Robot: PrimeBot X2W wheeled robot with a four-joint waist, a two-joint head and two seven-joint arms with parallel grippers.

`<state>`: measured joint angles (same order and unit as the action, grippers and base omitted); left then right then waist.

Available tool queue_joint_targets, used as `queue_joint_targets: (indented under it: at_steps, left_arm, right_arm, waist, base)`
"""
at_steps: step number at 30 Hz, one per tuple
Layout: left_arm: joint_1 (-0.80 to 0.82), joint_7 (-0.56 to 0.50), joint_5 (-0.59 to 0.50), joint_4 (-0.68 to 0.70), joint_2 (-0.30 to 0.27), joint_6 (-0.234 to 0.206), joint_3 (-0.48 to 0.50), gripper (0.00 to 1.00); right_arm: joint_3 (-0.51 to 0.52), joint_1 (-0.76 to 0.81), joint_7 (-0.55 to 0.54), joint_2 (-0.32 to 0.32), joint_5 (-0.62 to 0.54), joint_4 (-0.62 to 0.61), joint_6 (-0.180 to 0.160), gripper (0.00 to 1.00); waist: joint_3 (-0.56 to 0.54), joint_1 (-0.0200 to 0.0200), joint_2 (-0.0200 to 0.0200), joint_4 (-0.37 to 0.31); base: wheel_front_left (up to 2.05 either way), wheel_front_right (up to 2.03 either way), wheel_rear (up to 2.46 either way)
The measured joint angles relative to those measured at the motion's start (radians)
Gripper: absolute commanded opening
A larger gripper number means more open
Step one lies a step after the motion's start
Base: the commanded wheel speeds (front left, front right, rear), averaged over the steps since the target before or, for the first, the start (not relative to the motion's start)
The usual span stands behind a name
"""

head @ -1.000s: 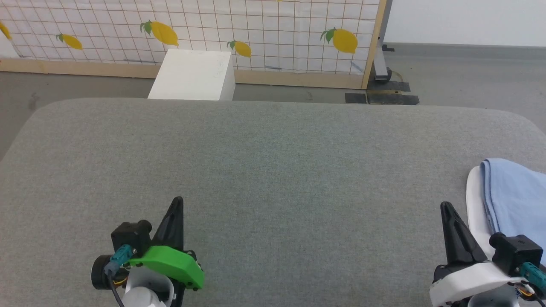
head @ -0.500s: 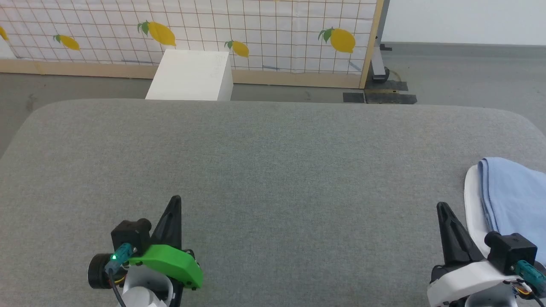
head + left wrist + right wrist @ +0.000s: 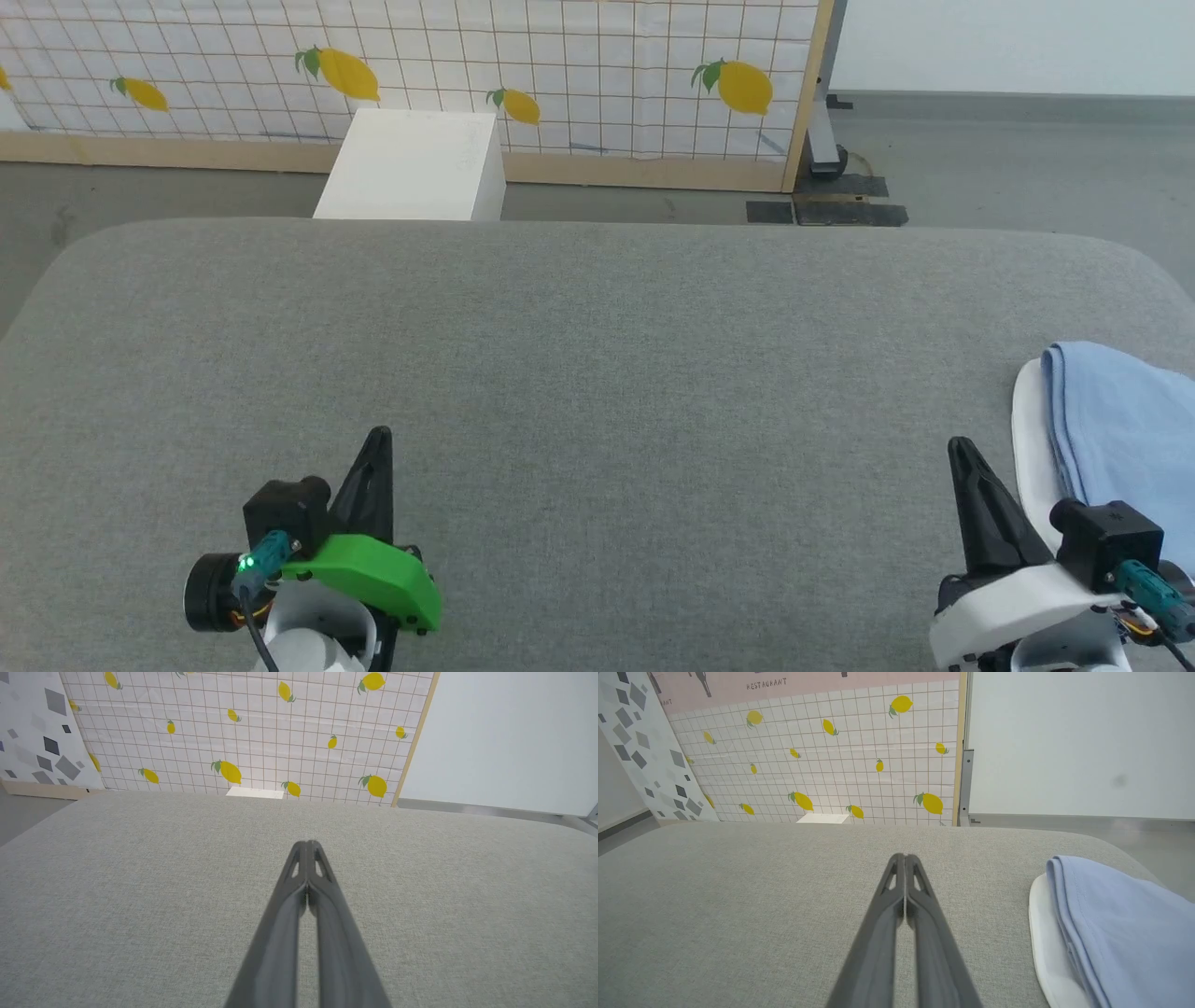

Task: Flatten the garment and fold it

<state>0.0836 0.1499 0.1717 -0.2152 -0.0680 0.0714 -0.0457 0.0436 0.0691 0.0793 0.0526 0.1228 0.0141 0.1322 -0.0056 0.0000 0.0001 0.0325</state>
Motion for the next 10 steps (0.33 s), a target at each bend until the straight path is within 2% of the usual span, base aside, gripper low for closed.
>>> queue_joint_targets:
  at_steps: [10]
  left_arm:
    - [-0.007, -0.018, -0.021, 0.029, 0.002, -0.004, 0.005, 0.0]
  right_arm:
    - [-0.005, -0.008, -0.009, 0.0, -0.012, -0.001, 0.0, 0.0]
  waist:
    - [0.001, 0.0, 0.0, -0.004]
  base:
    - [0.0, 0.0, 0.0]
